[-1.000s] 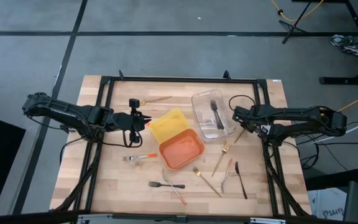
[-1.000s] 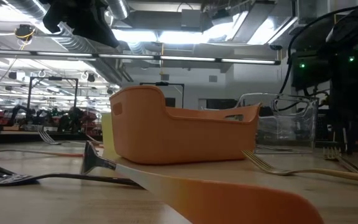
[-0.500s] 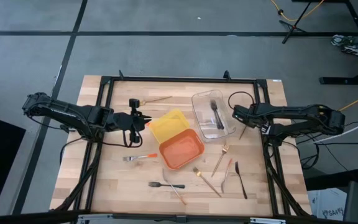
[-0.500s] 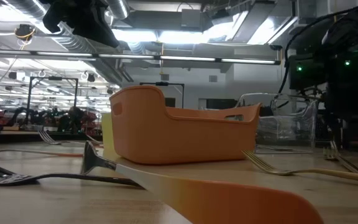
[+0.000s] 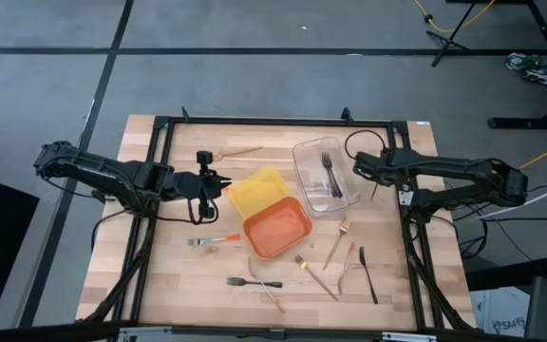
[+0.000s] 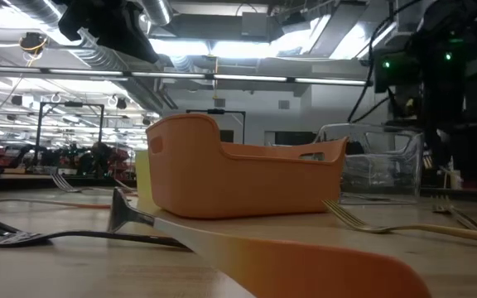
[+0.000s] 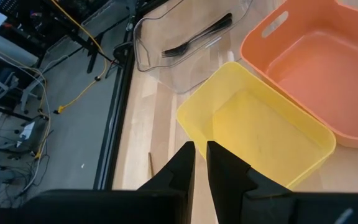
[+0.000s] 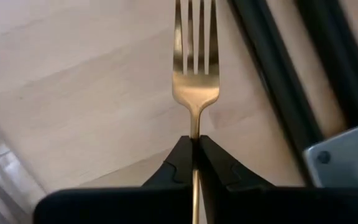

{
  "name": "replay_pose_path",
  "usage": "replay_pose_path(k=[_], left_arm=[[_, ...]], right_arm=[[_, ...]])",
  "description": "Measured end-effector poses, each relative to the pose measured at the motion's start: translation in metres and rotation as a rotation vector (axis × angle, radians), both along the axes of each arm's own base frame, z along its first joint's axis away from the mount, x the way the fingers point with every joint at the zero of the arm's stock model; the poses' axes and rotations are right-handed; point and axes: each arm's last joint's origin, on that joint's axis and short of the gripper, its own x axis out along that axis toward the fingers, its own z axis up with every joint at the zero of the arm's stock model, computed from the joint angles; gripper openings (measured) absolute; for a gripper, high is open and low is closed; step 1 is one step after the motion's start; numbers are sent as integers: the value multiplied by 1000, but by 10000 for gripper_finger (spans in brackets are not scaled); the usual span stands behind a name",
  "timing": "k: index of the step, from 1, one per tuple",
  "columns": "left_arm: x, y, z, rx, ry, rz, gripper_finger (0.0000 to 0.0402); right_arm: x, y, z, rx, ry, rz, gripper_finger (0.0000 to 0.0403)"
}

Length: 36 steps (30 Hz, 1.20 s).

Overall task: Sort silverware by color (type)
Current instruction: Put the gold fork into the orange bin

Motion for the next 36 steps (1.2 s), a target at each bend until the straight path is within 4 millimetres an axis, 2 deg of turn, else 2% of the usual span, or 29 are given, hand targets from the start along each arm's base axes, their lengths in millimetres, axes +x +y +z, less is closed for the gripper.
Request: replay_pose_path(k=[9, 16, 21, 28, 36], left_arm=[[0, 0, 0, -1, -1, 1, 36], [0, 0, 0, -1, -1, 1, 36], [0, 0, 0, -1, -1, 1, 36], [0, 0, 0, -17, -10, 13, 36], [0, 1, 0, -37, -21, 33, 36]], right_arm=[[16, -10, 60, -128, 4, 157, 0], [30, -17, 119, -270, -63, 336, 0], [43, -21, 152, -391, -159, 502, 0], [73, -27, 173, -563, -390, 745, 0], [121, -3, 170, -653, -495, 1038, 0]])
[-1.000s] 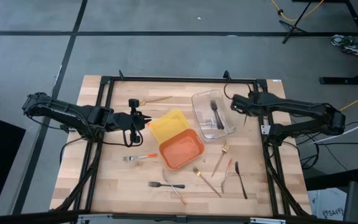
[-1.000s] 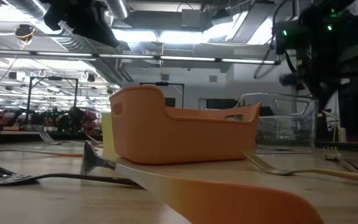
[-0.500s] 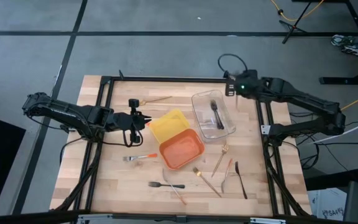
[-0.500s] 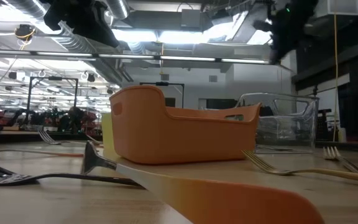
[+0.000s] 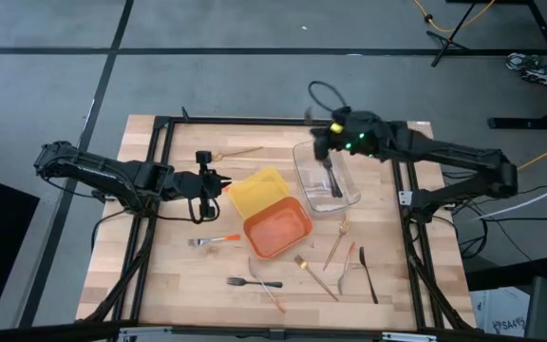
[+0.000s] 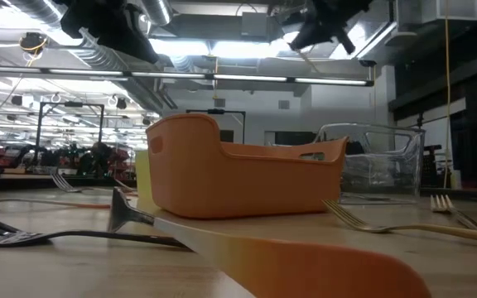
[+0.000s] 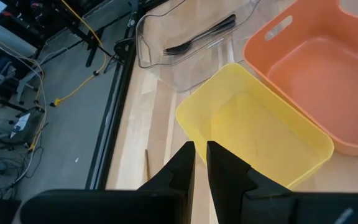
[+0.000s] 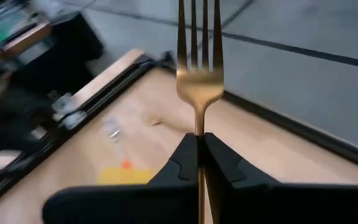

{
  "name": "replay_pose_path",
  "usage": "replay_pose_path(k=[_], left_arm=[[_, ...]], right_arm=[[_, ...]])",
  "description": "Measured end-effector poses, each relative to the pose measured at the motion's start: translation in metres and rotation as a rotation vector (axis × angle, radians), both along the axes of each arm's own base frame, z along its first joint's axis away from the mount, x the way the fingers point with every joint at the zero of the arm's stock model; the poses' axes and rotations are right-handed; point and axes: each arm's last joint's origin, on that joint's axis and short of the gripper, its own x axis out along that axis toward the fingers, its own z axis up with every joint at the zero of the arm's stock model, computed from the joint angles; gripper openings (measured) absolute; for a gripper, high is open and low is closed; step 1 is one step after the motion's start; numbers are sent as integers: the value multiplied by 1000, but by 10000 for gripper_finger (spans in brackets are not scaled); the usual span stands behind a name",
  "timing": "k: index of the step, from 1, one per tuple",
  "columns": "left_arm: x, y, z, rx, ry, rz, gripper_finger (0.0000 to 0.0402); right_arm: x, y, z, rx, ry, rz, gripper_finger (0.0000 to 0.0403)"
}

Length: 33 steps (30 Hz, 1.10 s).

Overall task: Sort silverware by color (type)
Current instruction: Put the gold fork into the orange bin

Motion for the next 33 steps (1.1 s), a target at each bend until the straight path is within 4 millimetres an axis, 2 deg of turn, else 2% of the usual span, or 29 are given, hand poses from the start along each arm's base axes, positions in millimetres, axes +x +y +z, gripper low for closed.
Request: replay_pose_path(k=[8, 16, 24, 33], left_arm=[[0, 0, 0, -2, -1, 1, 36], [0, 0, 0, -2, -1, 1, 36], [0, 0, 0, -2, -1, 1, 36], [0, 0, 0, -1, -1, 1, 36]], right_arm=[[44, 38, -19, -70, -1, 288, 0], [71, 72, -50, -129, 108, 543, 0], [85, 94, -74, -101, 170, 707, 0], [83, 103, -77, 98, 141, 825, 0]])
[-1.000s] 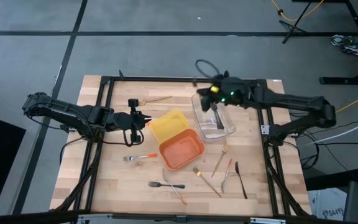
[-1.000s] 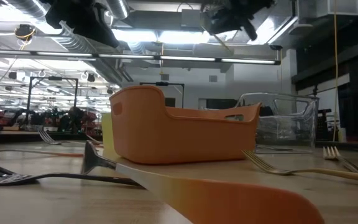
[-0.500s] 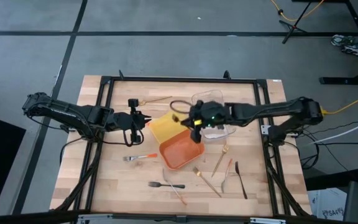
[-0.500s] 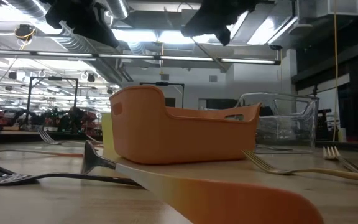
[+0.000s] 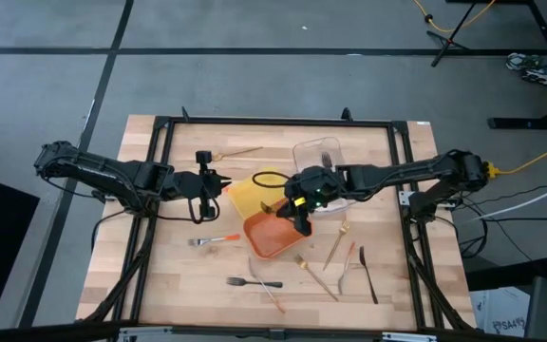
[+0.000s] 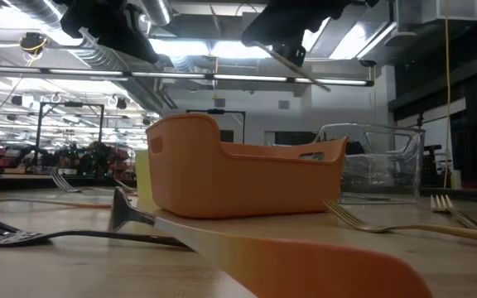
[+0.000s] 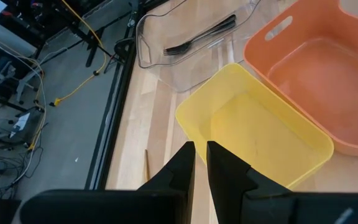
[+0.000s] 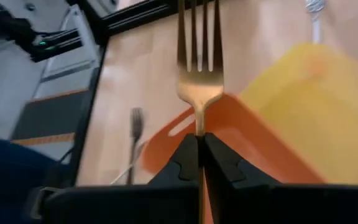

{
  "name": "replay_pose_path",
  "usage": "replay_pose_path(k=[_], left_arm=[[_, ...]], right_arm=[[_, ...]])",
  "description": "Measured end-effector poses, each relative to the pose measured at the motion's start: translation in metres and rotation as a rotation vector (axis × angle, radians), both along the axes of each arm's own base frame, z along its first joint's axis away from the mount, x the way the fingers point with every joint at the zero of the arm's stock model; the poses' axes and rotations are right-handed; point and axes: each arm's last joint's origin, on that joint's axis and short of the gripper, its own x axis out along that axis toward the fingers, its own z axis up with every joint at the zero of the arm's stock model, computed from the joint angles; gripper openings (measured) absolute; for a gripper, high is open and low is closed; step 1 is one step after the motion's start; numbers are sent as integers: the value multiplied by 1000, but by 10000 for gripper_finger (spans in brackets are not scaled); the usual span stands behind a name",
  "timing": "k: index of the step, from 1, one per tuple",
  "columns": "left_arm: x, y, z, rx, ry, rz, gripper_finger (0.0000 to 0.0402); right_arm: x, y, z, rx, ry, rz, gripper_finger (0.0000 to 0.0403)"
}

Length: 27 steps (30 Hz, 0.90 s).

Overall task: Sort silverware by color (type)
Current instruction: Put the gold fork into the orange bin

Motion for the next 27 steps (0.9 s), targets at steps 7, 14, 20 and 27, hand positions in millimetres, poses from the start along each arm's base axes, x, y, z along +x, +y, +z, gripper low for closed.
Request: replay_pose_path(k=[7, 14, 20, 27], left_arm=[[0, 0, 0, 0, 0, 0, 36], [0, 0, 0, 0, 0, 0, 36], [0, 0, 0, 0, 0, 0, 36], [0, 0, 0, 0, 0, 0, 36]], right_arm=[[-11, 2, -12, 149, 215, 5, 0], [-16, 5, -15, 284, 319, 17, 0], [-13, 5, 10, 265, 356, 19, 0], [7, 5, 26, 133, 418, 63, 0]])
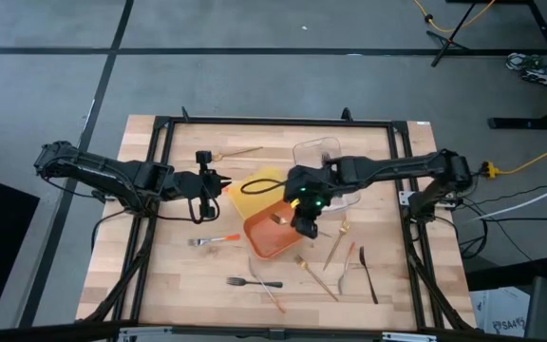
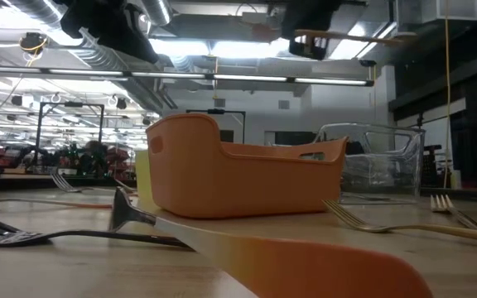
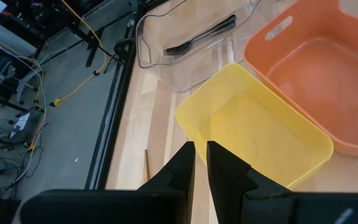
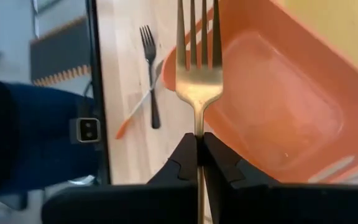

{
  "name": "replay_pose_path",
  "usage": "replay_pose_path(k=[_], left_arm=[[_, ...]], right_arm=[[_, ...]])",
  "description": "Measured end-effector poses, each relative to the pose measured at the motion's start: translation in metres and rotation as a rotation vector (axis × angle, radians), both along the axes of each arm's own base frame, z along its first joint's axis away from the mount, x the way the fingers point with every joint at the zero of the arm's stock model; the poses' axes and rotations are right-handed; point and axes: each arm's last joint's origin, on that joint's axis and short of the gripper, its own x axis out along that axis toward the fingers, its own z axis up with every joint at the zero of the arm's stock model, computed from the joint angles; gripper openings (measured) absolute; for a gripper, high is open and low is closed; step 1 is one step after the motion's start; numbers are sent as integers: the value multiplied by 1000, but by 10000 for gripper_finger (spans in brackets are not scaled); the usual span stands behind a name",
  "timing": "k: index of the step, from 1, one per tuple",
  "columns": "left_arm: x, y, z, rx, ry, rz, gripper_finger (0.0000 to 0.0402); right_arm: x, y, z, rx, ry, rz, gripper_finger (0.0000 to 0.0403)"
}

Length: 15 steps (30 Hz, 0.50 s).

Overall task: Sort silverware by color (type)
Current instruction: Put the gold fork into the orange bin

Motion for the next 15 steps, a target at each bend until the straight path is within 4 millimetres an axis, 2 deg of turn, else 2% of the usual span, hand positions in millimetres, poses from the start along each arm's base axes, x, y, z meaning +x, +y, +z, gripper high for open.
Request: replay_pose_path(k=[10, 15], left_arm=[[0, 0, 0, 1, 1, -1, 36], [0, 0, 0, 1, 0, 0, 36]], right_arm=[[38, 1, -11, -137, -19, 232, 0], [47, 2, -25, -183, -5, 285, 0]])
